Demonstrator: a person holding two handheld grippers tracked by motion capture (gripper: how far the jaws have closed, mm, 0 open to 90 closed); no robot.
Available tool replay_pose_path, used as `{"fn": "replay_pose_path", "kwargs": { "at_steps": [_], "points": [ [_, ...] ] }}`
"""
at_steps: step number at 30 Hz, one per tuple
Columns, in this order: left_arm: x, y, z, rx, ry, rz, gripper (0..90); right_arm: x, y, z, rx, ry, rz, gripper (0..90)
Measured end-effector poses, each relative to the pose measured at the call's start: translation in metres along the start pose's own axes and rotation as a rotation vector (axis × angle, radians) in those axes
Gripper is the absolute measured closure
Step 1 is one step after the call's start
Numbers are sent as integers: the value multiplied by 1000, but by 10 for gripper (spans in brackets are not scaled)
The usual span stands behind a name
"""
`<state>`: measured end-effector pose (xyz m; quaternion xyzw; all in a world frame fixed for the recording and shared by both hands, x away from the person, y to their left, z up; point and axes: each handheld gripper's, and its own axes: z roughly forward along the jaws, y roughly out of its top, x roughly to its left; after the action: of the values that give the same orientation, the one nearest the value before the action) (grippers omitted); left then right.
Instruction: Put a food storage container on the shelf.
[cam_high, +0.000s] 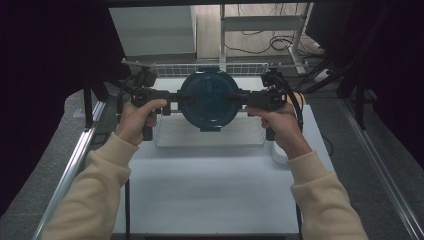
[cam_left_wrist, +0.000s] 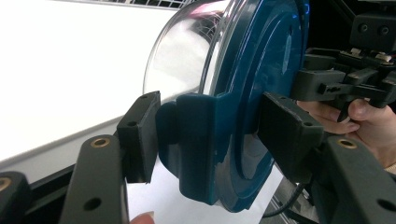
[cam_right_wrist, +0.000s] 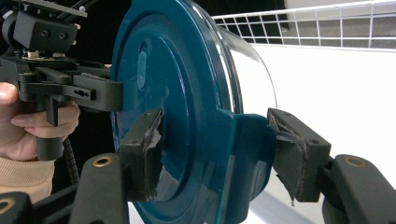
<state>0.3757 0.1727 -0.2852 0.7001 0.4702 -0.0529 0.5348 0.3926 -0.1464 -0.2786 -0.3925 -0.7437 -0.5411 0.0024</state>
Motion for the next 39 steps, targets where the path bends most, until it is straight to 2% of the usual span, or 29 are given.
{"fn": "replay_pose_path", "kwargs": {
  "at_steps": [15, 20, 31, 39],
  "points": [
    [8, 24, 5, -2, -3, -4, 404, -10, 21, 6, -11, -7, -2, 388],
    [16, 31, 9, 4, -6, -25, 403, -16, 27, 12, -4, -9, 9, 389],
    [31, 38, 16, 30, -1, -47, 398, -29, 30, 24, 21, -7, 50, 391],
    [36, 40, 19, 45, 3, -61, 398, -33, 31, 28, 34, -3, 69, 391]
  ]
}}
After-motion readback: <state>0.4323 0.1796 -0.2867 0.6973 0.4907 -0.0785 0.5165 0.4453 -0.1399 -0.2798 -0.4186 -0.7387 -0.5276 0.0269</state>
